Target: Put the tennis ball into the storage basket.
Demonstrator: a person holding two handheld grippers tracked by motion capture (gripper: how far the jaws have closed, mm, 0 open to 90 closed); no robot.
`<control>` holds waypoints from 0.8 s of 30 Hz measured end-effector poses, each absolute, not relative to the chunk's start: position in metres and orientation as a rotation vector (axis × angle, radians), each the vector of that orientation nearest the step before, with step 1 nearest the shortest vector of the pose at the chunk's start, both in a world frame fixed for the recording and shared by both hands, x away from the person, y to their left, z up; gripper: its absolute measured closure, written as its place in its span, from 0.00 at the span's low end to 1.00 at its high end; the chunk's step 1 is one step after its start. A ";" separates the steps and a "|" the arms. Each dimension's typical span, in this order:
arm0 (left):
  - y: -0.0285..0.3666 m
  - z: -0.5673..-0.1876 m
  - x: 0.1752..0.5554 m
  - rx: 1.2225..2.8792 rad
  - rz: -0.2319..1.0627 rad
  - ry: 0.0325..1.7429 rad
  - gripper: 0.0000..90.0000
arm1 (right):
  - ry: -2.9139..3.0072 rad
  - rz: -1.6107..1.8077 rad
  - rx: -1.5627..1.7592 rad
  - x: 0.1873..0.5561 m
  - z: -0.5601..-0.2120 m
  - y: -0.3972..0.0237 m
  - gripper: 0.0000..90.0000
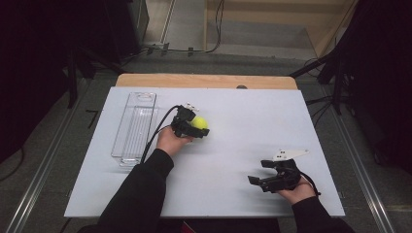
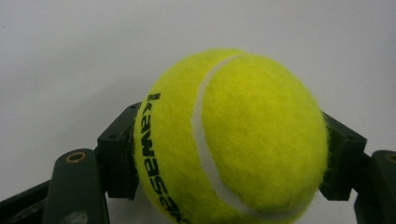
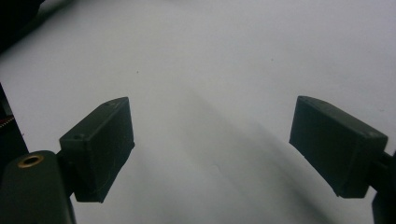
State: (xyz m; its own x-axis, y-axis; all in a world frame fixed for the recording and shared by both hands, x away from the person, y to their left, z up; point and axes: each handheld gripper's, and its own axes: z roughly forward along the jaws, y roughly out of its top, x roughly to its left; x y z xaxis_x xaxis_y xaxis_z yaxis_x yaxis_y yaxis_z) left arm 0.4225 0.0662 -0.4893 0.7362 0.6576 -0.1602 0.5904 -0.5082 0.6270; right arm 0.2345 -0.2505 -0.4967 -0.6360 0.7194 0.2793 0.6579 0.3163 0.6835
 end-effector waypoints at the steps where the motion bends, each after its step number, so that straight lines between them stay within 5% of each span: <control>1: 0.067 -0.489 0.422 2.254 0.125 0.934 0.29 | 2.485 1.232 1.303 0.235 -0.497 -0.250 0.13; 24: 0.072 -0.473 0.407 2.281 0.086 0.918 0.29 | 2.481 1.237 1.300 0.234 -0.496 -0.251 0.13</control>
State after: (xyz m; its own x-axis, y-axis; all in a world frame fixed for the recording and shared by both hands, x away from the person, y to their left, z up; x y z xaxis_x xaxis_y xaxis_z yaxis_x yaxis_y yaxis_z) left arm 0.4066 0.0717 -0.4732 0.7505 0.6365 -0.1778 0.5927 -0.5292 0.6072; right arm 0.2339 -0.2508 -0.4961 -0.6368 0.7192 0.2781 0.6550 0.3142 0.6872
